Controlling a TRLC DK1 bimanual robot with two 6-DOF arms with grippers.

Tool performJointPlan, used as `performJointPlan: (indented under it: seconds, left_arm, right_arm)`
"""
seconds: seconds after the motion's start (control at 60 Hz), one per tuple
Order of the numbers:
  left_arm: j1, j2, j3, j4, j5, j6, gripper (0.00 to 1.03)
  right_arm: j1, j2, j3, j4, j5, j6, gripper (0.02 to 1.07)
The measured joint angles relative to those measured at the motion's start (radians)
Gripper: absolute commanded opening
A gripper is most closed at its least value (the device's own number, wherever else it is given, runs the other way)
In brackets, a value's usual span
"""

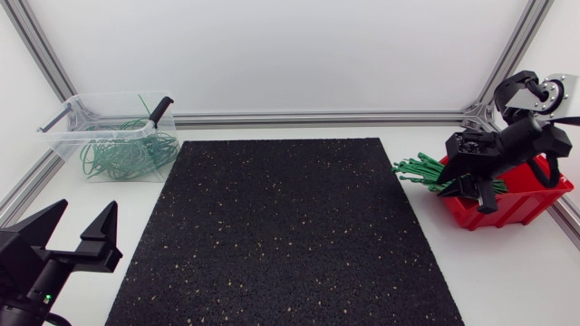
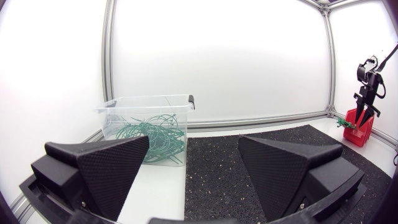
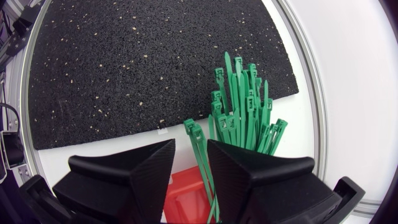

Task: Take a green cable tie from the red box, thread the tail through the head to close it, then place it in the transparent bin on the left.

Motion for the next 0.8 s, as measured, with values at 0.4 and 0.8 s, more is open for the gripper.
performJointPlan:
  seconds: [0.4,0.8]
  left_arm:
    - [0.0,0.0,0.0,0.0,0.0,0.0,1.0]
    - [0.0,0.0,0.0,0.0,0.0,0.0,1.0]
  right_arm:
    - [0.002,0.032,-0.001,0.019,0.007,0.0,0.21]
    - [0.002,0.033,0.0,0.019,0.007,0.0,0.08]
